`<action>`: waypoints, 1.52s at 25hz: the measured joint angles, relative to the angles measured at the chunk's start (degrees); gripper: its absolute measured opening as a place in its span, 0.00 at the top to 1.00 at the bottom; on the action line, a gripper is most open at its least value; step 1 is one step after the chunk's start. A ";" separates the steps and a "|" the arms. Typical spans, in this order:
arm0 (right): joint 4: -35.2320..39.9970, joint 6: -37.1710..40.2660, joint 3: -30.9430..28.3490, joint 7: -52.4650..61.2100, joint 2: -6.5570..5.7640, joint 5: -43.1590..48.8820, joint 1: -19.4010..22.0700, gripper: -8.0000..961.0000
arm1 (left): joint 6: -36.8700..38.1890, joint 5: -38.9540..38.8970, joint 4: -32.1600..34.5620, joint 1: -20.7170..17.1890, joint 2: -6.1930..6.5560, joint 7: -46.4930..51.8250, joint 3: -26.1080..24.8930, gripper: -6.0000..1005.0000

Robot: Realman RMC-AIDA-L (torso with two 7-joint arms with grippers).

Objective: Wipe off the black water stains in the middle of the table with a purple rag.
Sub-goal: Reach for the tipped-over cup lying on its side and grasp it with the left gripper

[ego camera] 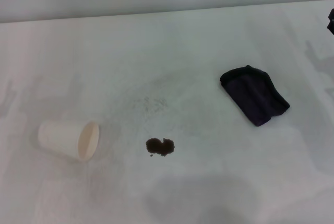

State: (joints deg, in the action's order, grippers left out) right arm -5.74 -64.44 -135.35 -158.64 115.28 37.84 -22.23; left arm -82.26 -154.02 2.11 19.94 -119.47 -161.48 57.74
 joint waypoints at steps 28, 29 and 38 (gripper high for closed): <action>-1.58 2.76 0.09 0.00 -0.10 -0.04 0.00 0.09 | 6.44 5.84 7.64 1.00 1.30 10.61 8.89 0.13; -1.58 2.78 0.17 0.00 -0.08 -0.04 -0.04 0.09 | 7.12 8.23 9.69 0.34 1.51 12.65 8.90 0.13; -1.56 2.60 0.08 0.06 0.20 -0.14 -0.68 0.09 | 9.99 36.45 34.48 -7.51 5.24 38.78 8.32 0.13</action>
State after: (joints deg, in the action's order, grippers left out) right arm -7.30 -61.84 -135.27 -158.58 115.48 37.70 -22.91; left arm -72.26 -117.56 36.58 12.43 -114.23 -122.70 66.07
